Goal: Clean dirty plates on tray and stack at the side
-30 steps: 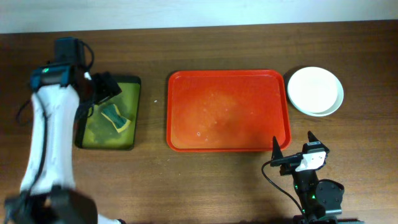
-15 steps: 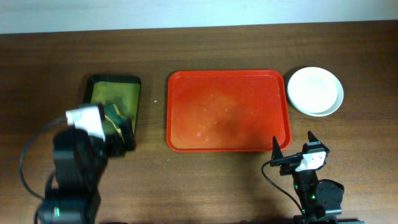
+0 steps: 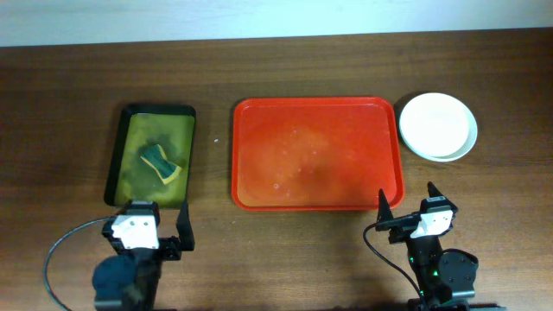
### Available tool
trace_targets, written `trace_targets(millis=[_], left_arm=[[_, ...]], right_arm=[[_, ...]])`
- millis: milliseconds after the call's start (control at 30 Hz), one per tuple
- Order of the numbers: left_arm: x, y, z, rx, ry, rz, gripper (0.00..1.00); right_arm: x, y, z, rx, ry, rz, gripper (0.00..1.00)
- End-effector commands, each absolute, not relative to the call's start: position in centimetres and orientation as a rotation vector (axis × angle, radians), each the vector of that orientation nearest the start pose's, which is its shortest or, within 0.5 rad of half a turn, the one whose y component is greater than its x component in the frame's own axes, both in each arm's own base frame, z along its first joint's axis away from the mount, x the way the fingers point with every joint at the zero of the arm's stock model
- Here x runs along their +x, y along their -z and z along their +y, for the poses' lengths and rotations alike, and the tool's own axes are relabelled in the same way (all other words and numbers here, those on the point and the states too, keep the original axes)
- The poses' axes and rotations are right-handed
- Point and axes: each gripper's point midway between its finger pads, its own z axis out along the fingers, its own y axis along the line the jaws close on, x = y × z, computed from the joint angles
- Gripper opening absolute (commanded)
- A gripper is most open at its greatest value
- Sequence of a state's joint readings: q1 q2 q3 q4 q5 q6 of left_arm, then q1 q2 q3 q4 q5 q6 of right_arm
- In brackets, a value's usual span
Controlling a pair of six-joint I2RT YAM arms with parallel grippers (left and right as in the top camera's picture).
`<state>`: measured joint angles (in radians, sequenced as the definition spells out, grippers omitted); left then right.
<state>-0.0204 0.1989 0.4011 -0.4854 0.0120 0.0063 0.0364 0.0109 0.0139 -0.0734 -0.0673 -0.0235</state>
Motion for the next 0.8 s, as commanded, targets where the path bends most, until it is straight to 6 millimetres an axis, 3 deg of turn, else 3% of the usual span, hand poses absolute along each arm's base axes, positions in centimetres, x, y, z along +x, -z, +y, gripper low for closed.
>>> trace_targets(millis=[0,200,433,567,633,767], left_arm=[[23.0,-20.3,-1.0,0.078,0.004,1.735,0.99],[23.8,-20.2,-1.1,0.048,0.036,1.575,0.99],[24.6,-19.0,-0.2,-0.061,0.07,1.514,0.99],[24.7,-17.6,0.6,-0.144,0.088,1.564,0.99],[24.5,-15.6,1.7,-0.232,0.076,1.636,0.99],[24.5,-15.8,1.8,-0.231,0.066,1.628,0.99]], right_arm=[[24.5,-15.7,2.0,-0.096,-0.062,1.641,0.98],[24.5,-15.7,2.0,-0.096,-0.062,1.641,0.98],[24.5,-15.7,2.0,-0.096,-0.062,1.641,0.98],[24.5,-15.7,2.0,-0.096,-0.062,1.641,0.98],[24.5,-15.7,2.0,-0.096,-0.062,1.641,0.98],[24.5,-15.7,2.0,-0.096,-0.062,1.641,0.98]])
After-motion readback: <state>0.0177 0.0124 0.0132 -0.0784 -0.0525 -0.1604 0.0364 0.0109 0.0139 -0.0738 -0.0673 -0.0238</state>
